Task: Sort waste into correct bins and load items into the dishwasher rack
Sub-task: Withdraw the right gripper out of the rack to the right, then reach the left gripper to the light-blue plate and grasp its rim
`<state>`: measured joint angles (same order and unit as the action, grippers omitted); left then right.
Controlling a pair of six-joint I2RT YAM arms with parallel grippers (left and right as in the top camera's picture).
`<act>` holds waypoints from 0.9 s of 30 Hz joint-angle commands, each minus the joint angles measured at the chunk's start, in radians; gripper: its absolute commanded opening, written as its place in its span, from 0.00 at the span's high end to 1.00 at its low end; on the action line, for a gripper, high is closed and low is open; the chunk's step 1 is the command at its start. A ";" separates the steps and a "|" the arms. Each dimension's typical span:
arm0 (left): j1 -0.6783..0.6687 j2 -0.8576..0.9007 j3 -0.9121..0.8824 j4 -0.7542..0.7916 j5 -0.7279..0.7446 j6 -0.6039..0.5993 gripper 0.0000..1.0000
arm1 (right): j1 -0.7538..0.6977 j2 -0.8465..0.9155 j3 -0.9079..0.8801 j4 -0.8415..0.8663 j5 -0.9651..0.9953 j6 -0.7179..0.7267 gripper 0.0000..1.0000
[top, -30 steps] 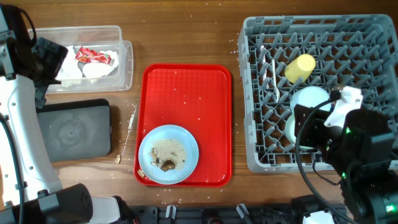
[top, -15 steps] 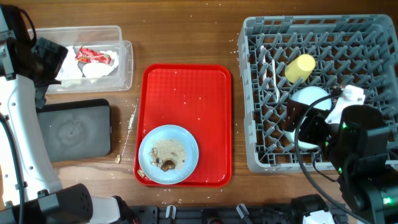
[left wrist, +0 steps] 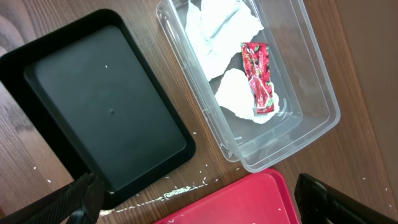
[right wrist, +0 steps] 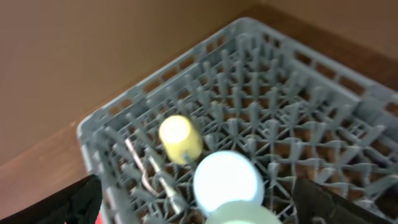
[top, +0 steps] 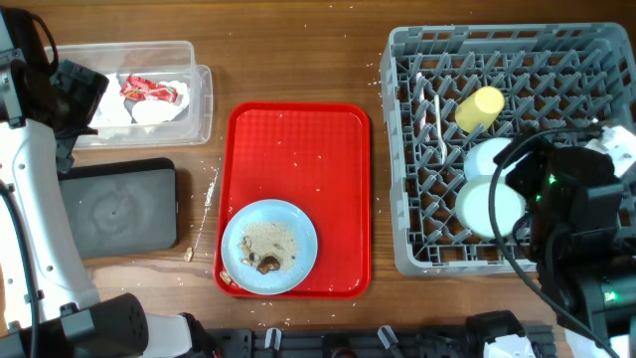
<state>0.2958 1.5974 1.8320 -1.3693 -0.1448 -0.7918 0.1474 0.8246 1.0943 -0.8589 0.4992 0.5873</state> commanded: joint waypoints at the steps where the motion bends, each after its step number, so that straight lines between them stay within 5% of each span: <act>1: 0.002 0.005 0.001 0.000 -0.002 -0.009 0.00 | -0.091 -0.007 -0.001 0.043 0.000 -0.077 0.00; 6: 0.002 0.005 0.001 0.028 0.016 -0.009 0.00 | -0.317 0.041 -0.001 0.081 -0.211 -0.115 0.00; 9: -0.010 0.005 0.001 -0.161 0.299 0.003 0.00 | -0.461 0.106 -0.001 0.084 -0.231 -0.079 0.00; 11: -0.087 0.005 0.001 -0.249 0.355 0.069 0.00 | -0.469 0.165 -0.001 0.083 -0.231 -0.080 0.00; 14: -0.275 0.005 0.001 -0.266 0.282 0.114 0.00 | -0.469 0.265 -0.001 0.084 -0.231 -0.080 0.00; 18: -0.503 0.005 0.001 -0.262 0.167 0.006 0.00 | -0.469 0.435 -0.001 0.099 -0.251 -0.051 0.00; 20: -0.590 0.005 0.001 -0.262 0.083 -0.039 0.00 | -0.469 0.496 0.000 0.147 -0.234 -0.151 0.00; 22: -0.669 0.005 0.001 -0.262 -0.011 -0.058 0.00 | -0.469 0.496 0.004 0.178 -0.239 -0.312 0.00; 27: -0.753 0.005 0.001 -0.262 -0.032 -0.093 0.00 | -0.469 0.414 0.049 0.208 -0.368 -0.322 0.00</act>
<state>-0.4351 1.5990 1.8320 -1.6314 -0.1253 -0.8341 -0.3180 1.3064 1.0946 -0.6556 0.2077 0.3073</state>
